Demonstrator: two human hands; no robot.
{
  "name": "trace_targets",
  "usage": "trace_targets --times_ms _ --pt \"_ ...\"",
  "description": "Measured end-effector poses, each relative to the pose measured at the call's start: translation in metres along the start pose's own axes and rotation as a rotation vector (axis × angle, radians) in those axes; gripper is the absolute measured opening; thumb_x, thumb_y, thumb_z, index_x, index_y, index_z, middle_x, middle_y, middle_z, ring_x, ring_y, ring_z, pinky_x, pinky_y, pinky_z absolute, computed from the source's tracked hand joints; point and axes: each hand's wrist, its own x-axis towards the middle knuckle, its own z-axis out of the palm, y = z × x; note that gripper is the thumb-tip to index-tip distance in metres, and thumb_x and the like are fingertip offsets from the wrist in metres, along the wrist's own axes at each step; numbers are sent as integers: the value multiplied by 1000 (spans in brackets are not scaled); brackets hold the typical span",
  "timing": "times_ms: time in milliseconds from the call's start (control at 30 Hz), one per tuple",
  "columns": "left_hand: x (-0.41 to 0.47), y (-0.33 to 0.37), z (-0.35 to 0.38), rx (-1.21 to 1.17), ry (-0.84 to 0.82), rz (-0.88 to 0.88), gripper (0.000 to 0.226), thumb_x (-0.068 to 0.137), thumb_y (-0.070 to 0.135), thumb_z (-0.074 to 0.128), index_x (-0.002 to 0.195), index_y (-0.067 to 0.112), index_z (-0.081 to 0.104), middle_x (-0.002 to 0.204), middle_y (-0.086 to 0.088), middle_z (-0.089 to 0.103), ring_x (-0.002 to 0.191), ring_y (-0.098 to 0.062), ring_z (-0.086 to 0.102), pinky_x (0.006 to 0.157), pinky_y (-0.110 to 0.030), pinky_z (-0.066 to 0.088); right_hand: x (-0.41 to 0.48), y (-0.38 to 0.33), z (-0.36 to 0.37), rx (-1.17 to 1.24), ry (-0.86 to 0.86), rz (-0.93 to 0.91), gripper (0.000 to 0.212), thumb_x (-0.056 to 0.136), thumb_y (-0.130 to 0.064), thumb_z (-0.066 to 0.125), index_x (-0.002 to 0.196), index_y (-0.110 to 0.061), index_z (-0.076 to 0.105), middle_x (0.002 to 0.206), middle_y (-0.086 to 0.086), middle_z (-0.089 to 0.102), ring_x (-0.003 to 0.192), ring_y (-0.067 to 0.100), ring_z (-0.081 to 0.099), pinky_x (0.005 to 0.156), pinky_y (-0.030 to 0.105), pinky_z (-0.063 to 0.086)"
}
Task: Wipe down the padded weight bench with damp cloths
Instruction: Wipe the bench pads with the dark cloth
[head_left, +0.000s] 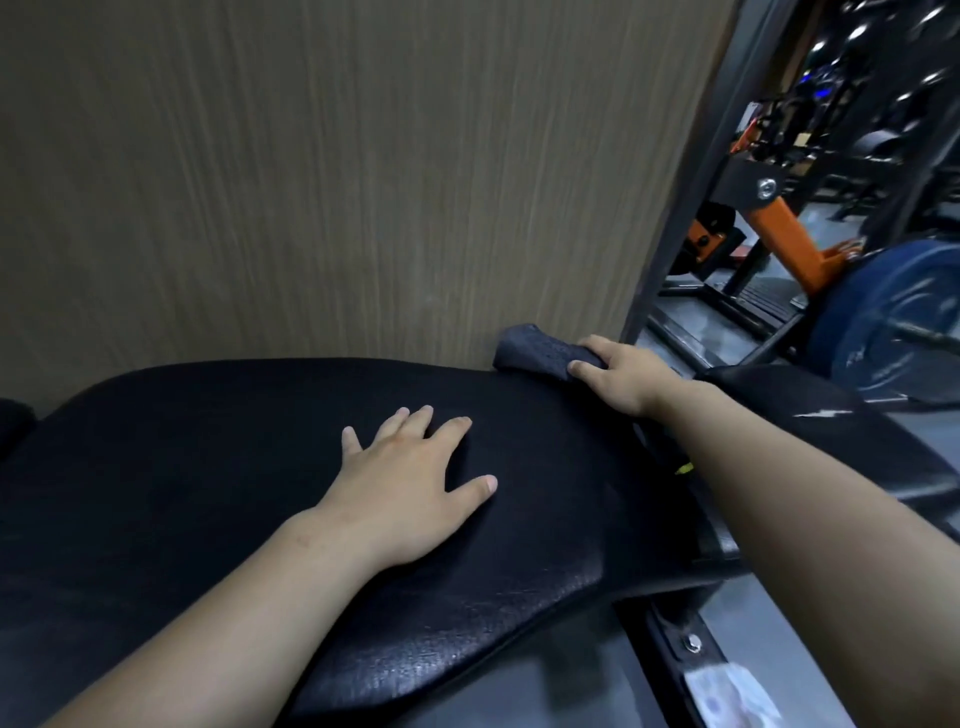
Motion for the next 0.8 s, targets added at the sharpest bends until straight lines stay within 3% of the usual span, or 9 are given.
trace_targets --times_ms 267,567,700,800 --pt "0 16 6 7 38 33 72 92 71 35 154 43 13 166 6 7 153 -13 -3 122 -56 5 -4 61 -27 3 31 165 42 98 -47 43 133 -24 50 136 12 57 126 32 50 100 35 36" --pt "-13 15 1 -9 74 26 69 94 67 36 155 42 14 166 8 9 152 -11 -1 123 -50 6 -33 66 -33 -41 22 222 44 101 -46 34 134 -19 42 135 21 55 123 37 49 96 39 37" --pt "-22 11 0 -2 88 23 68 94 66 36 154 42 15 166 8 11 152 -11 1 123 -48 7 -65 78 -35 37 45 248 29 99 -47 34 113 -25 46 127 20 59 114 37 53 89 39 38" --pt "-28 10 -2 -2 87 17 67 94 65 36 154 42 15 165 9 11 152 -11 1 123 -48 7 -89 81 -35 98 83 267 34 98 -46 37 125 -29 48 124 16 61 114 35 54 88 37 37"
